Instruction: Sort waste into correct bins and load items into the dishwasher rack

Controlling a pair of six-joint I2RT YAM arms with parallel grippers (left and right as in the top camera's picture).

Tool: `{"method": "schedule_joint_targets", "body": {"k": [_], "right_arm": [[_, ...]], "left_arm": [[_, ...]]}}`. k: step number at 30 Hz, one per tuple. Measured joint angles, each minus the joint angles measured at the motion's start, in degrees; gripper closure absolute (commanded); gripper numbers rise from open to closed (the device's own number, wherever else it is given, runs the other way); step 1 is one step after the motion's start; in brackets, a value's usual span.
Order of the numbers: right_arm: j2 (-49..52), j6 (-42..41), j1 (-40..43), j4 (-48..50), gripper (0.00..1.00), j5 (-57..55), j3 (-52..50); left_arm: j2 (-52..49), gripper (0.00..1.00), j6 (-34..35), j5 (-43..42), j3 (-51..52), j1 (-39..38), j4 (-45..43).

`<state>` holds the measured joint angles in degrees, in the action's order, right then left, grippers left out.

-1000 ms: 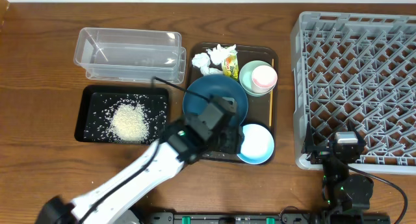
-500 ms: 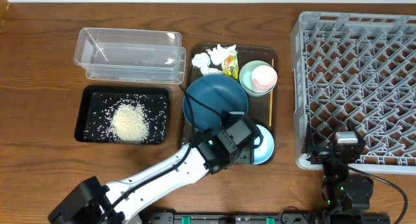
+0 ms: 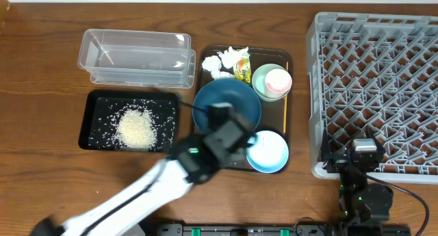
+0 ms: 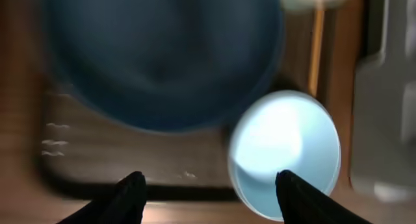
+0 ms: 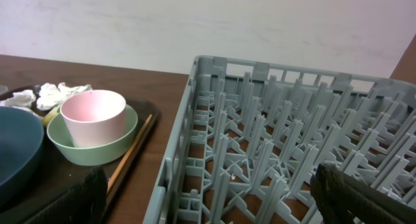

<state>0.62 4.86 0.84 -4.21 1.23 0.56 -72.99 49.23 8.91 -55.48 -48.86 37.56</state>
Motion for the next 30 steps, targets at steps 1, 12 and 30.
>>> {"method": "schedule_joint_targets", "body": {"k": [1, 12, 30], "right_arm": [[0.02, 0.00, 0.00, 0.00, 0.01, 0.00, 0.00], [0.02, 0.00, 0.00, -0.02, 0.01, 0.00, 0.00], [0.02, 0.00, 0.00, -0.02, 0.01, 0.00, 0.00]], "left_arm": [[2.25, 0.28, -0.09, 1.03, -0.24, 2.01, 2.29], [20.11, 0.15, -0.04, 6.34, -0.59, 35.69, 22.67], [19.12, 0.05, -0.13, 5.31, -0.59, 45.38, 22.12]]}}
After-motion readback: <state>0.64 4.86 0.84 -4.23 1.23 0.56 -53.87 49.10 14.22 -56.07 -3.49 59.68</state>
